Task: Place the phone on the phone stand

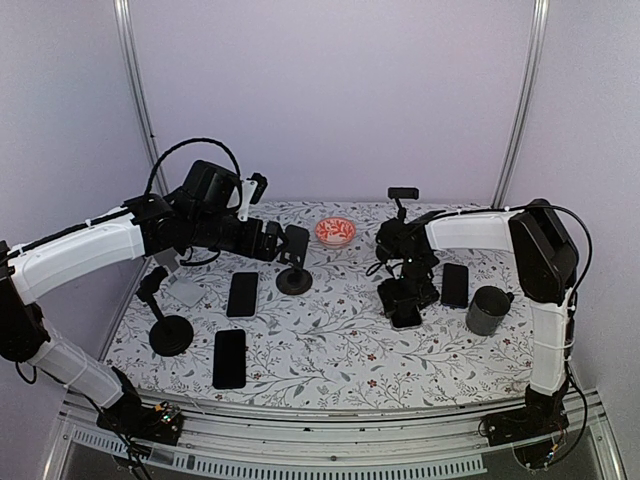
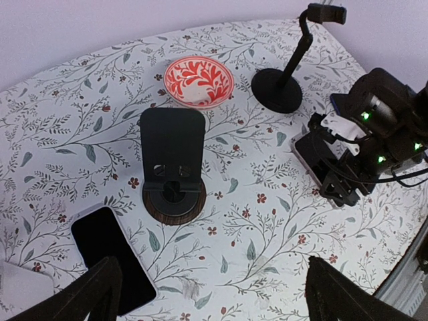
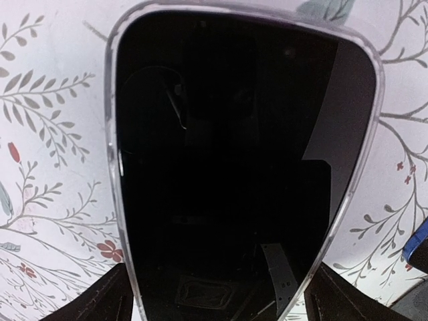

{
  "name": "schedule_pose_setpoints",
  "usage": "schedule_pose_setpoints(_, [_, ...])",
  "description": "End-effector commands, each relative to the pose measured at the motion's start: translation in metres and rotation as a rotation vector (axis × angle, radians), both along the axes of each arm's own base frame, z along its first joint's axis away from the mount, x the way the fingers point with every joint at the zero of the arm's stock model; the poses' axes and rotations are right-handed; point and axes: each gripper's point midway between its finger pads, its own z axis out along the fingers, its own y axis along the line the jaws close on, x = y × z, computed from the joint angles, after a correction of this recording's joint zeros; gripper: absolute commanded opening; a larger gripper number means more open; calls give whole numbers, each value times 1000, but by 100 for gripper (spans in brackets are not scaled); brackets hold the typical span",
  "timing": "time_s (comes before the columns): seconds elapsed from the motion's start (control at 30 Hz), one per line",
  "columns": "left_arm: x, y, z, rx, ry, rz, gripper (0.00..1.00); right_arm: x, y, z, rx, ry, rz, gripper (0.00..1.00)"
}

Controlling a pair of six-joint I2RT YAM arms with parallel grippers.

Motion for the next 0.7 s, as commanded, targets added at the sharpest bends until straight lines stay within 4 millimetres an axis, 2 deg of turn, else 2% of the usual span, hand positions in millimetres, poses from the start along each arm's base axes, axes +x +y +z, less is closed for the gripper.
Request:
schedule_pose_setpoints(0.0, [3,1,2,-1,-1,6,96,-17,-7,-19,4,76,-23,91])
schedule_pose_setpoints(0.07, [3,1,2,-1,1,4,96,-19,-7,-21,10,84,-27,93])
schedule_pose_setpoints(0.13, [3,0,2,-3,1,2,96,-22,-6,-24,21,95,-27,90])
schedule_pose_setpoints(0.3, [2,-1,-1,-4,13,4,96,-28,-4,-27,54,98,-20,75])
schedule_pose_setpoints(0.43, [0,-1,-4,-13,27,8,96,-22,-4,-15,72,41,-26,64])
schedule_pose_setpoints(0.53, [0,-3,-4,-63,62,15,98,-18,0,-2,98,-10,-26,59])
schedule_pose_setpoints(0.67, [5,-10,2,-191,116,20,97,-16,16,16,124,-89,19,54])
